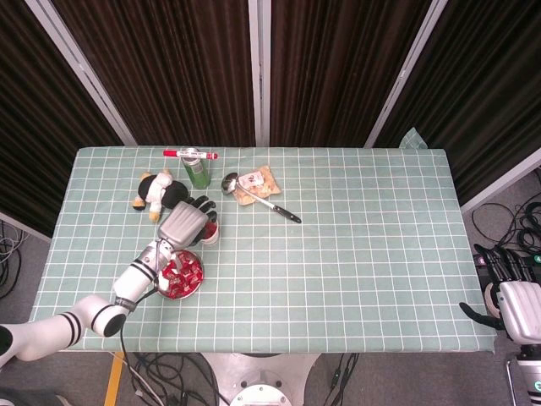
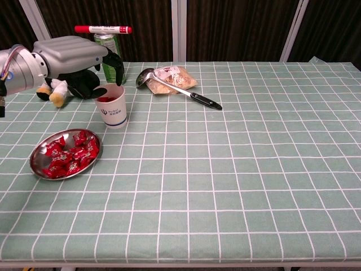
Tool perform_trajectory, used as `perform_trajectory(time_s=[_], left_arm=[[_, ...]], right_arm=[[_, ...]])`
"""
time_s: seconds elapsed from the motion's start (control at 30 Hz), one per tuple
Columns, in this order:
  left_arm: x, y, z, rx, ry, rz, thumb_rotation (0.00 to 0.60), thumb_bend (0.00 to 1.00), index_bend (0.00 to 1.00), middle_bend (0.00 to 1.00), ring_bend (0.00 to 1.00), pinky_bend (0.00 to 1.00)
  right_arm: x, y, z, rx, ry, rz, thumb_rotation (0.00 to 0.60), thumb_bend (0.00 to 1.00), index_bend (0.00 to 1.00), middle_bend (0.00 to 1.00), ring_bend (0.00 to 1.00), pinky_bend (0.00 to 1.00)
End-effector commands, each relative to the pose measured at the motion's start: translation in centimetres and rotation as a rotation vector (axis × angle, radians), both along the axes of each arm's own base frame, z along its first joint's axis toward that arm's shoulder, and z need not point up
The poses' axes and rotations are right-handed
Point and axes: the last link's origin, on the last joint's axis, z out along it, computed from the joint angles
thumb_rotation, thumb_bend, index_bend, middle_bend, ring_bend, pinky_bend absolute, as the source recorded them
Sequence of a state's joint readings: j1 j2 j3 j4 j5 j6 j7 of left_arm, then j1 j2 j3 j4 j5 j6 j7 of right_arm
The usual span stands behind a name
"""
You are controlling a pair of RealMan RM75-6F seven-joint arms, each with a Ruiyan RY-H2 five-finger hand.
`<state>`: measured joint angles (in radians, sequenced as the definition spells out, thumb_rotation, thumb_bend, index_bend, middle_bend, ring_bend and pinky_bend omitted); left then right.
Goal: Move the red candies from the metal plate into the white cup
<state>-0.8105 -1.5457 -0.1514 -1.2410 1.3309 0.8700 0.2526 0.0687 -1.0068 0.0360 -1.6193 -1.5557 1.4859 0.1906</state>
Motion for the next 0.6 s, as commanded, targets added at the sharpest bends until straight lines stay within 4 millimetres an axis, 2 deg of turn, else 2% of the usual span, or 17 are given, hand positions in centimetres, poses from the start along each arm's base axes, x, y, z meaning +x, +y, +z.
perform_trajectory(time_s=[0.03, 0.17, 0.23, 0.43, 0.6], left_arm=[[0.0, 0.0, 0.2, 0.005, 0.000, -0.001, 0.600, 0.45, 0.39, 0.32, 0.19, 0.33], [0.0, -0.7, 1.8, 0.040, -0.079, 0.012, 0.600, 0.45, 0.35, 0.32, 0.19, 0.33], [-0.6, -1.6, 3.2, 0.058, -0.138, 0.038, 0.600, 0.45, 0.34, 0.32, 0.19, 0.33], [-4.4, -5.2, 6.9, 0.120, -0.183, 0.095, 0.600, 0.43, 0.34, 0.34, 0.22, 0.36], [-7.1, -8.9, 7.6, 0.102, -0.158, 0.123, 0.600, 0.41, 0.40, 0.41, 0.31, 0.46]], right_arm=[[0.0, 0.0, 0.0, -0.001, 0.000, 0.000, 0.600, 0.07, 0.00, 0.13, 0.00, 0.00], [0.0, 0.0, 0.1, -0.002, 0.000, 0.002, 0.600, 0.07, 0.00, 0.13, 0.00, 0.00], [0.0, -0.1, 0.2, -0.004, 0.000, 0.003, 0.600, 0.07, 0.00, 0.13, 0.00, 0.00], [0.1, -0.2, 0.0, 0.008, -0.004, 0.011, 0.600, 0.07, 0.00, 0.13, 0.00, 0.00], [0.3, -0.3, -0.3, 0.017, -0.008, 0.026, 0.600, 0.07, 0.00, 0.13, 0.00, 0.00]])
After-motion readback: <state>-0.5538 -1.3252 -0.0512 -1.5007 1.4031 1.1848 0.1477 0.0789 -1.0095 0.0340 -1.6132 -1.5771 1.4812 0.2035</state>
